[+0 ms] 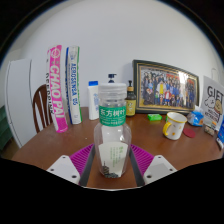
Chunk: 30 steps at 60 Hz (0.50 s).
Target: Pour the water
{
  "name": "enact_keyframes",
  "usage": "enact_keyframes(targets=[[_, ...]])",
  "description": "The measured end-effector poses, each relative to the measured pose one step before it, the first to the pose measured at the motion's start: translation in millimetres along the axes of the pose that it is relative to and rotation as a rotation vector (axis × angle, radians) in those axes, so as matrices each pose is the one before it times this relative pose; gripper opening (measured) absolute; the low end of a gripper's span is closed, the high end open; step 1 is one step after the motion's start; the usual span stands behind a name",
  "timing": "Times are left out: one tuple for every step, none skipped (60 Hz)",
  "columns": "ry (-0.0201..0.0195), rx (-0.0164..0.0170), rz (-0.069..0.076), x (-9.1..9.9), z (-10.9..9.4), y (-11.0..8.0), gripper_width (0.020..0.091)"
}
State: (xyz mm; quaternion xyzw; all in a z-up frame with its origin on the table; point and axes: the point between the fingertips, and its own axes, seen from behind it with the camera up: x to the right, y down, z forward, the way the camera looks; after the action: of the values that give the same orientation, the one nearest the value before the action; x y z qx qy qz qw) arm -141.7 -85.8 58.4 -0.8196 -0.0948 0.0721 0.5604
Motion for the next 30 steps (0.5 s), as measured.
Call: enact_keyframes(targets=[[-0.00203,0.00271,0.0004,-0.10,1.58,-0.07,0.0644],[-0.00120,0.00229,0.0002,0.07,1.52,-0.06,0.0621],[0.00159,0.00197,0.0012,0.83,1.30,0.01,0.0587],[0.00250,0.00221,0.0009,0.73,1.21,-0.11,0.0547],[-0.00095,0.00583,0.0028,-0.16,0.57,-1.20,0.0545],[-0.00202,0.00559,0.0027,-0.57,0.44,-0.83,0.0544],[-0.00151,0.00340,0.0015,-0.08,0.88,0.09,0.0538],[-0.00171,0.00124,0.0020,-0.09,0.50,0.03,0.0525],[-0.00133,0.00174,0.0019,-0.29,0.21,-0.08,0.0518],[-0.00066,0.00239,0.0011,-0.13,-0.02,-0.32,0.0506],[0.00013,0.00226,0.0006,0.25,-0.17,-0.57,0.0495],[-0.00152,0.00145,0.0004,1.69,-1.80,-0.39,0.0487],[-0.00016,0.00182,0.0013,0.02,-0.36,-0.58,0.0474],[-0.00162,0.00169,0.0030,-0.29,-0.55,-1.07,0.0476],[-0.00386,0.00233,0.0023,-0.65,-0.59,-2.00,0.0458],[-0.00418,0.00252,0.0022,-0.59,-0.55,-2.29,0.0456],[-0.00467,0.00132,0.0021,-0.61,-0.66,-2.41,0.0456],[-0.00503,0.00246,0.0021,-0.70,-0.42,-2.90,0.0438],[-0.00304,0.00297,0.0033,-0.17,-0.39,-3.47,0.0437],[0.00229,0.00238,0.0024,-2.29,0.39,-3.43,0.0436],[-0.00368,0.00283,0.0034,-0.39,0.20,-4.20,0.0437],[-0.00880,0.00126,0.0059,0.64,-0.38,-4.85,0.0437],[-0.00728,0.00125,0.0082,-1.19,-0.12,-4.63,0.0437],[-0.00496,0.00138,0.0108,-2.76,0.25,-4.44,0.0436],[-0.00832,0.00224,0.0151,-1.49,-0.12,-5.72,0.0436],[-0.01063,0.00487,0.0179,-1.30,-0.37,-6.15,0.0435],[-0.00942,0.00518,0.0198,-1.62,0.28,-6.76,0.0435],[-0.00868,0.00555,0.0235,-1.52,0.35,-6.93,0.0435],[-0.00973,0.00457,0.0282,-1.51,0.60,-7.24,0.0434],[-0.01188,0.00438,0.0324,-1.92,0.70,-7.27,0.0435]])
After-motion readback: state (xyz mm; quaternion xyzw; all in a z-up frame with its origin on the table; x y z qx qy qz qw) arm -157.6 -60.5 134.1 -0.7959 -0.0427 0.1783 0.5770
